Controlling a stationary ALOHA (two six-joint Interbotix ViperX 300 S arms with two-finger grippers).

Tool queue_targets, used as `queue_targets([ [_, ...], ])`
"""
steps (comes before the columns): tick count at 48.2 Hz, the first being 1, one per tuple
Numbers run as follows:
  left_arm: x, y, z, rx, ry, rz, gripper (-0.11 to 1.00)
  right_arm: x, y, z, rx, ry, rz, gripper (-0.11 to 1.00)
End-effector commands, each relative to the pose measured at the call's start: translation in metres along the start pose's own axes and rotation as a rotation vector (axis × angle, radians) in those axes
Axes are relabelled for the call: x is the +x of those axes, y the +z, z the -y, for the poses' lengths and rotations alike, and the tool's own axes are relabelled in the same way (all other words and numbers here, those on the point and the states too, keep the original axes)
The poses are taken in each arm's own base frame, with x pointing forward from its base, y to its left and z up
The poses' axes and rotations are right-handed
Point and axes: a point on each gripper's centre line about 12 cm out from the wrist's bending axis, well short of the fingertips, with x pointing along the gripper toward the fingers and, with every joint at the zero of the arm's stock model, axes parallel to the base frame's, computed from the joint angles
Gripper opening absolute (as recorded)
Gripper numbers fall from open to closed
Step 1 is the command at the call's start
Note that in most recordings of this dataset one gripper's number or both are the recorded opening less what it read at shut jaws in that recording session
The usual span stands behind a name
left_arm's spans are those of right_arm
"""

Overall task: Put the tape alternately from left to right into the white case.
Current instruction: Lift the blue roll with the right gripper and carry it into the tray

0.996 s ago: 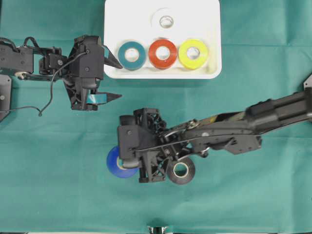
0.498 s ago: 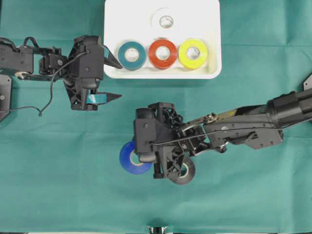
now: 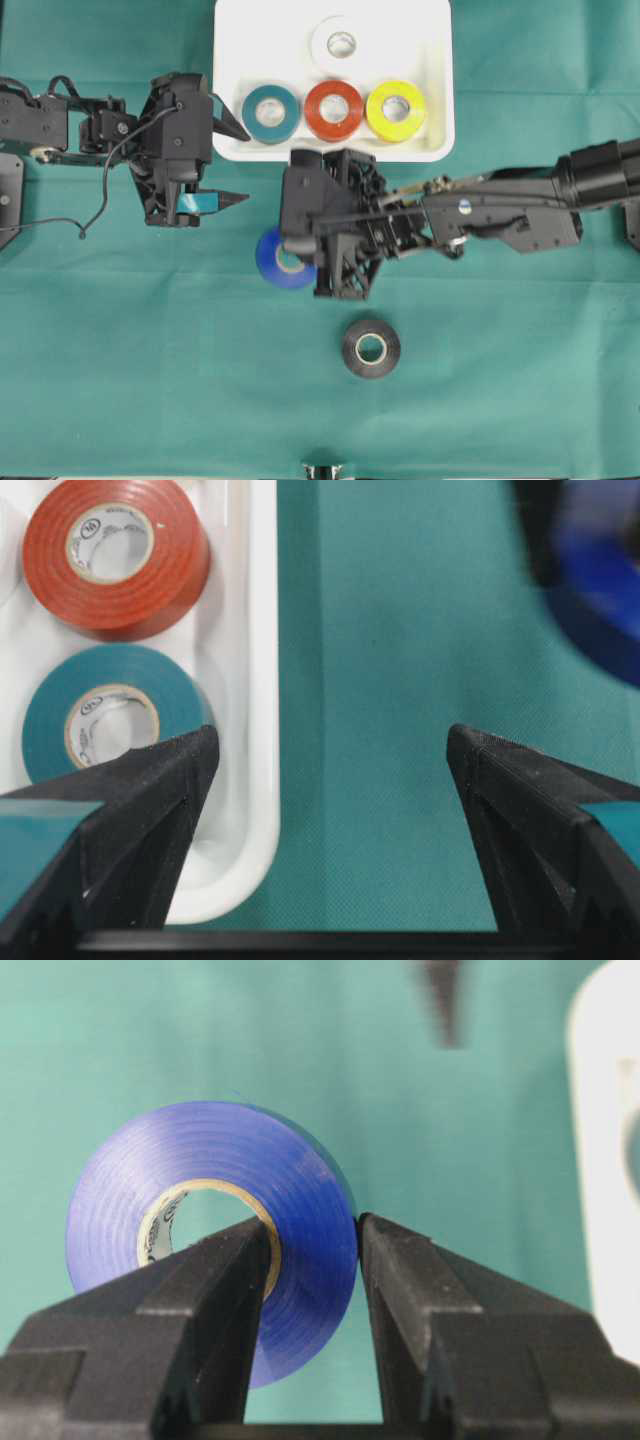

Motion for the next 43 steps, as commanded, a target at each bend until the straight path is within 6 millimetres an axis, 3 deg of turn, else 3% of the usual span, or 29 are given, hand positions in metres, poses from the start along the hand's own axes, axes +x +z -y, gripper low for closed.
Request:
queue_targets([
  [1,-0.003,0.007,0.000,-0.001,0.001,0.026,0.95,-0.016,0.020,0.014,0.028,-0.015,0.051,0.03],
  [29,-0.003,0.007,0.000,-0.004,0.001,0.026,0.95,-0.012,0.038,0.097,0.091,-0.162,0.080,0.03],
  [43,-0.003,0.007,0.000,-0.004,0.001,0.028,0.95,0.002,0.045,0.143,0.135,-0.202,0.122,0.03],
])
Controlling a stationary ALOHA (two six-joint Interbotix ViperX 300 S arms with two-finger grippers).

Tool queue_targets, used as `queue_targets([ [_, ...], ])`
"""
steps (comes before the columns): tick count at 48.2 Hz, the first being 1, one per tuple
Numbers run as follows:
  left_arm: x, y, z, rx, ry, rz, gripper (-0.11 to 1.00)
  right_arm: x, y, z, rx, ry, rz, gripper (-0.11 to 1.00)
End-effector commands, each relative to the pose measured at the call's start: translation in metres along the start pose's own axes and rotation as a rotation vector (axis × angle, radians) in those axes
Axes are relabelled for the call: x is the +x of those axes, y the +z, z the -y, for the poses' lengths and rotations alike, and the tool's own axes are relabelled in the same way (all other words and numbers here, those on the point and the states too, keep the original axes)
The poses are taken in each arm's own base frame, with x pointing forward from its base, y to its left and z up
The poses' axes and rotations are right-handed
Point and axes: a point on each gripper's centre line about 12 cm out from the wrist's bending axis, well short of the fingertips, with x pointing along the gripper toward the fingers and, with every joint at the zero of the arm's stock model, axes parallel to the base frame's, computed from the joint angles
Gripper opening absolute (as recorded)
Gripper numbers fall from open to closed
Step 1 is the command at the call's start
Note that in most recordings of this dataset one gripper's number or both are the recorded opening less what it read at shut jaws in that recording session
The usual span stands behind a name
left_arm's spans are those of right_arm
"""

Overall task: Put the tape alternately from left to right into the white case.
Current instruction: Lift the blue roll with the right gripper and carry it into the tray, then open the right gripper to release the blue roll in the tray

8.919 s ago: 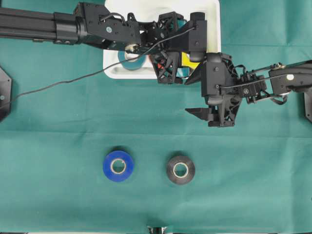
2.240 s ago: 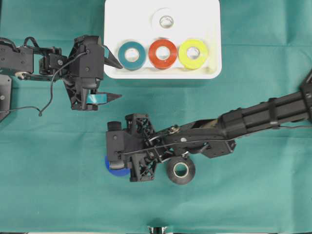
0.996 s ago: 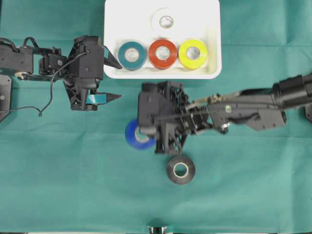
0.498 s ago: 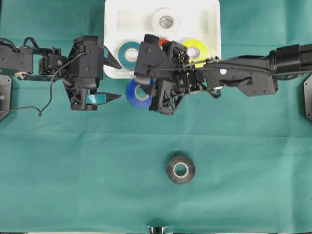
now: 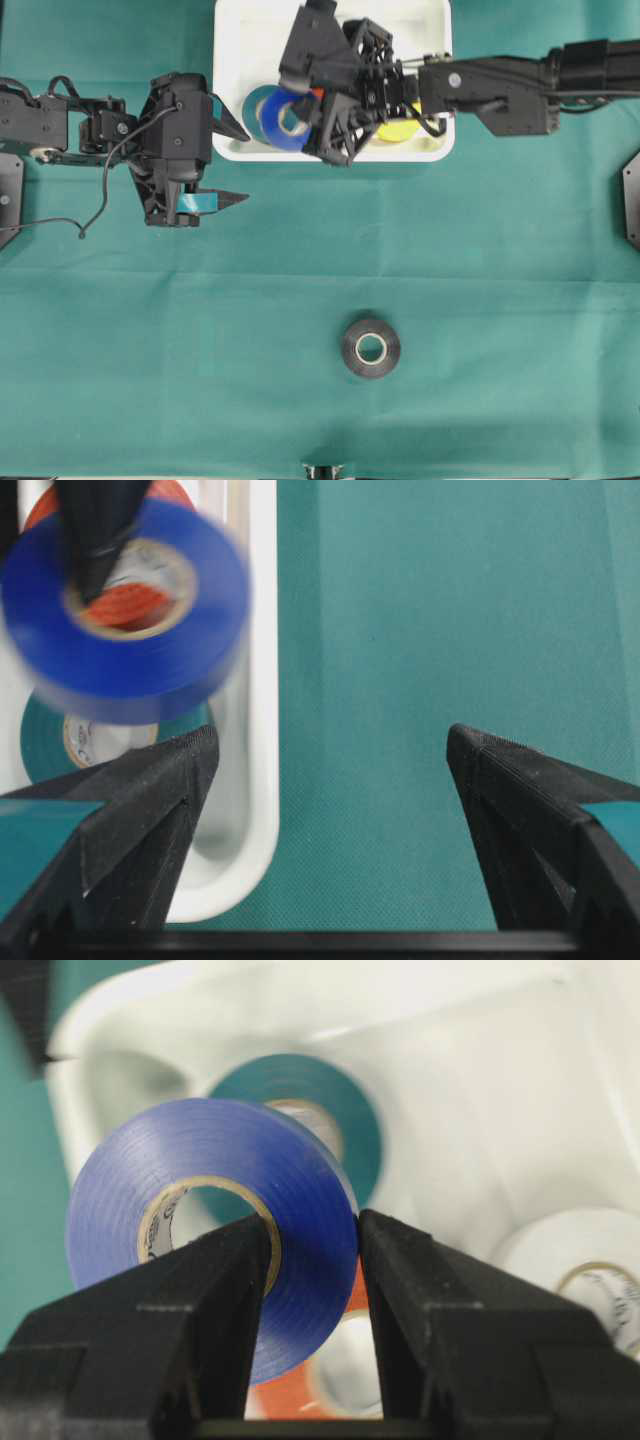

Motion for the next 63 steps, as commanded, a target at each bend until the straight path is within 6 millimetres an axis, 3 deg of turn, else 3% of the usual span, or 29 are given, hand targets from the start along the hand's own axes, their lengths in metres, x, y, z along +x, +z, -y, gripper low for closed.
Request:
queue_targets([
  [1,-0.003,0.007,0.000,-0.001,0.001,0.028,0.95,-0.003,0.022,0.008,0.018,0.010,0.072,0.03],
  [21,-0.003,0.008,0.000,-0.001,0.001,0.029,0.95,0.019,0.040,0.045,0.057,-0.010,0.139,0.03],
  [53,-0.003,0.008,0.000,-0.001,0.001,0.028,0.95,0.023,0.039,0.051,0.044,-0.026,0.130,0.03],
  [58,-0.003,0.007,0.000,-0.001,0.001,0.026,0.95,0.022,0.038,0.052,0.049,-0.027,0.127,0.19],
  [63,-0.003,0.008,0.000,-0.001,0.001,0.028,0.95,0.023,0.036,0.051,0.048,-0.027,0.123,0.49],
])
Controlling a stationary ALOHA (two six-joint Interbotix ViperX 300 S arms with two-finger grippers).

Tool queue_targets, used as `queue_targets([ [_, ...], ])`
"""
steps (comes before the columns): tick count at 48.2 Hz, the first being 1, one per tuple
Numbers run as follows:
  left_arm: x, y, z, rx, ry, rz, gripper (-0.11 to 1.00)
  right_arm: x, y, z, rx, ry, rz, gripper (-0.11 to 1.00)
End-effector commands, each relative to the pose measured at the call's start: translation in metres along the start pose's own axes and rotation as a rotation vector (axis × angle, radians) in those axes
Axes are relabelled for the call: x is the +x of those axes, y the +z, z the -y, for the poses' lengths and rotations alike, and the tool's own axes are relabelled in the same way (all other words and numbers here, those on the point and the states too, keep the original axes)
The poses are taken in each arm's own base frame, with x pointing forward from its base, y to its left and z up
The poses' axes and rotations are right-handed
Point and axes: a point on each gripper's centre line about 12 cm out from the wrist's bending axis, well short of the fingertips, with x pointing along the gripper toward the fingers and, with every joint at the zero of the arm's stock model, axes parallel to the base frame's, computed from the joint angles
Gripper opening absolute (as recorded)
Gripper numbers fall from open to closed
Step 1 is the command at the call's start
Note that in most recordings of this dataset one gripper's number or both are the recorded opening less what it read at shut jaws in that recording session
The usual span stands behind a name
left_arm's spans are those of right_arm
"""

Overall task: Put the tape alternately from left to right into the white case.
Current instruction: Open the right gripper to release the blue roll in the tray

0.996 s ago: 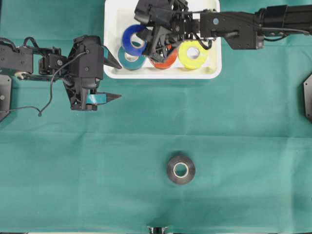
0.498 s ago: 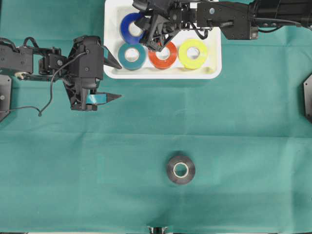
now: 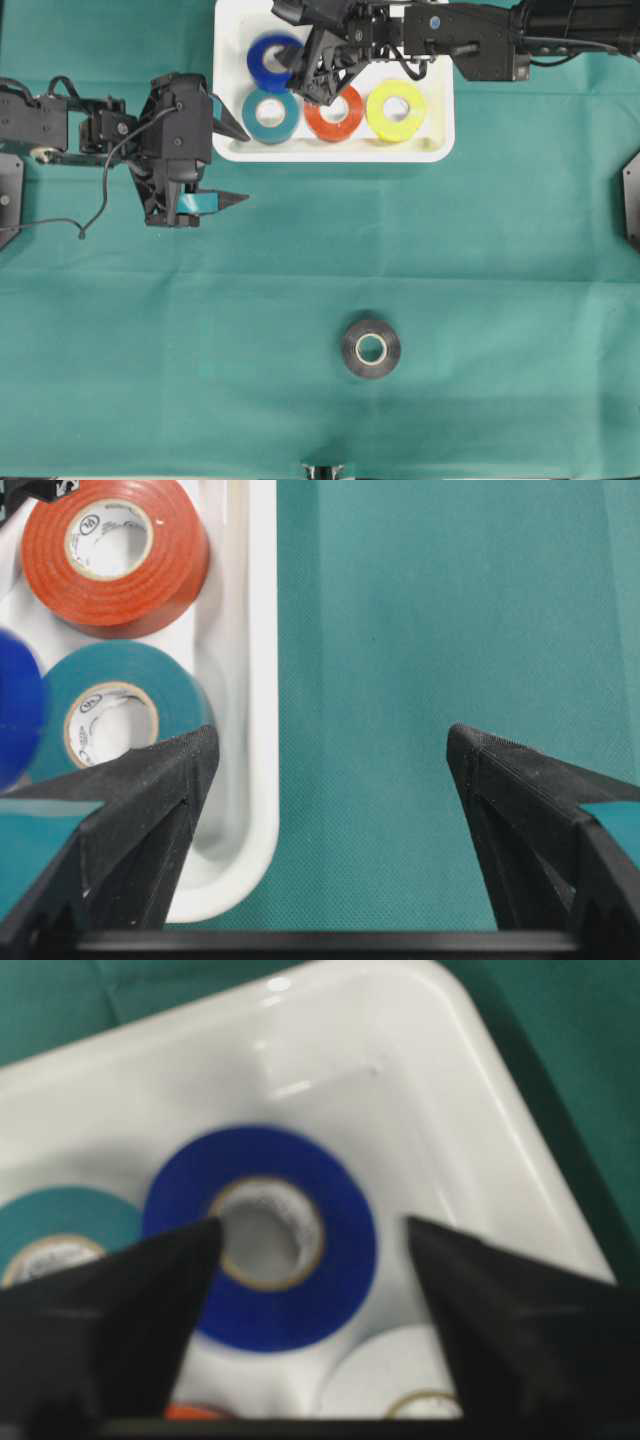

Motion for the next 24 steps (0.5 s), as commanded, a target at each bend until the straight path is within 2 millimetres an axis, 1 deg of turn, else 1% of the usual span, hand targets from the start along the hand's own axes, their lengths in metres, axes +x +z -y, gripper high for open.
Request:
queue_targets([
  [1,-0.003,0.008,0.000,-0.003,0.001,0.028,0.95,-0.009,0.015,-0.002,0.001,0.009,0.040,0.55],
  [5,-0.003,0.008,0.000,-0.003,0.001,0.028,0.95,-0.009,0.013,-0.003,0.001,0.010,0.038,0.78],
  [6,-0.003,0.007,0.000,-0.003,0.001,0.026,0.95,-0.010,0.012,-0.003,0.001,0.009,0.036,0.80],
  [9,-0.003,0.007,0.000,-0.003,0.001,0.026,0.95,-0.011,0.011,-0.004,-0.001,0.012,0.033,0.76],
  [17,-0.003,0.008,0.000,-0.003,0.001,0.029,0.95,-0.023,0.007,-0.011,-0.010,0.029,0.036,0.76],
  [24,-0.003,0.008,0.000,-0.003,0.001,0.028,0.95,-0.040,0.000,-0.028,-0.036,0.064,0.037,0.76],
])
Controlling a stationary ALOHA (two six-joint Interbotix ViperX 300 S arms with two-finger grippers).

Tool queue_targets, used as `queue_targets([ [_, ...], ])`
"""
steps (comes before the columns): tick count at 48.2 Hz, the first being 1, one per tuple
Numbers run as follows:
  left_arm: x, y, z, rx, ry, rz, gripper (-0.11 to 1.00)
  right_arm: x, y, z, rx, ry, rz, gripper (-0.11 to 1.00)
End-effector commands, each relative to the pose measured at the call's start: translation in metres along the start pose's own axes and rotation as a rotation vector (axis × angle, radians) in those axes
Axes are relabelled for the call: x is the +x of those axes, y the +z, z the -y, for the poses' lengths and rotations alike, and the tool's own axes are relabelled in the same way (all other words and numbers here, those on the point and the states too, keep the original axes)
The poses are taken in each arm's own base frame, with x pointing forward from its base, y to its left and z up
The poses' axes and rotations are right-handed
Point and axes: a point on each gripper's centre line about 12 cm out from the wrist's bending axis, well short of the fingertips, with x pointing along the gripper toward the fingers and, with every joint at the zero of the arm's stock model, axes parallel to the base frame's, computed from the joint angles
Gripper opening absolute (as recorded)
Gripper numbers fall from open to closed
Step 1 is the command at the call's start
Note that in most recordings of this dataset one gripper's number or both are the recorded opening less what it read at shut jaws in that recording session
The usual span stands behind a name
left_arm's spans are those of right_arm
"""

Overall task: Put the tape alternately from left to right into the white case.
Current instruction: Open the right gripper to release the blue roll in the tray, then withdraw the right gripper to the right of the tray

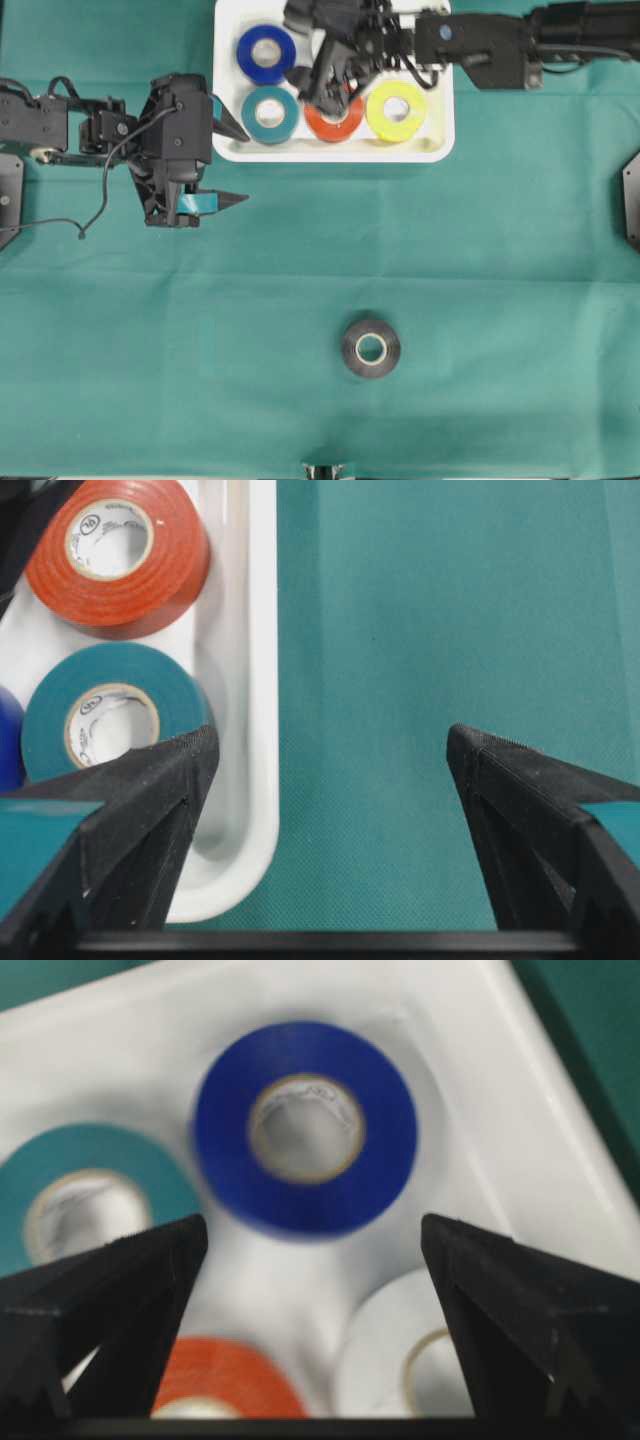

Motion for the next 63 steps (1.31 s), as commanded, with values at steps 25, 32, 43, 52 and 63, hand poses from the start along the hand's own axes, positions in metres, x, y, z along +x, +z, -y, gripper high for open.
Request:
queue_targets([
  [25,-0.003,0.008,0.000,-0.001,0.001,0.028,0.95,-0.080,-0.023,-0.062,-0.096,0.210,0.101,0.76],
  [32,-0.003,0.008,0.000,-0.001,0.001,0.028,0.95,-0.097,-0.039,-0.068,-0.116,0.244,0.096,0.76],
  [43,-0.003,0.009,0.000,-0.010,0.002,0.032,0.95,-0.126,-0.061,-0.068,-0.132,0.287,0.106,0.75],
  [52,-0.002,0.009,0.000,-0.013,0.001,0.029,0.95,-0.144,-0.078,-0.059,-0.133,0.297,0.107,0.75],
  [63,-0.002,0.010,0.000,-0.013,0.001,0.031,0.95,-0.157,-0.093,-0.051,-0.134,0.296,0.102,0.75],
])
